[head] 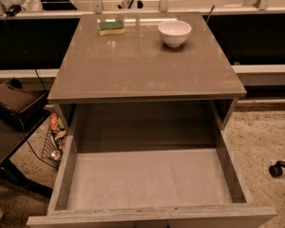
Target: Close top drawer
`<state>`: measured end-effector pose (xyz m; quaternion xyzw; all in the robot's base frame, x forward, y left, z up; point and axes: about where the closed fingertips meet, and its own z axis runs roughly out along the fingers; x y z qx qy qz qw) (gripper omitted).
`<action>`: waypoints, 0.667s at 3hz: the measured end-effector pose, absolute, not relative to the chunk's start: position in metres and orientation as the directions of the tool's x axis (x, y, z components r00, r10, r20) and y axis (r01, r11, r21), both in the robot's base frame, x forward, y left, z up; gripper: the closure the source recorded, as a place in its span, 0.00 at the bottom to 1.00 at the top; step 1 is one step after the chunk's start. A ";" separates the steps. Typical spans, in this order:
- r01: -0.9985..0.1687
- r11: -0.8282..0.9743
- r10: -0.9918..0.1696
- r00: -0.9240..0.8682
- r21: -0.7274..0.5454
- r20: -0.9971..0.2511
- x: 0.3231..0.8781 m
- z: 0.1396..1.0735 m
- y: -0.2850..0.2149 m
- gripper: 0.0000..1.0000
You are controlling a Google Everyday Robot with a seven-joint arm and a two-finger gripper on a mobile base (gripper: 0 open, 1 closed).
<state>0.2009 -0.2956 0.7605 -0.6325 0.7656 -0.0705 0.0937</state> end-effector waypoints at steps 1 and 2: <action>-0.964 0.170 -0.977 -0.138 -0.205 -0.162 0.189 0.721 -0.264 1.00; -0.969 0.147 -0.953 -0.084 -0.200 -0.291 0.183 0.689 -0.238 1.00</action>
Offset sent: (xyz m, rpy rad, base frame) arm -0.0234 0.1018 -0.0986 0.4505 -0.0663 0.1798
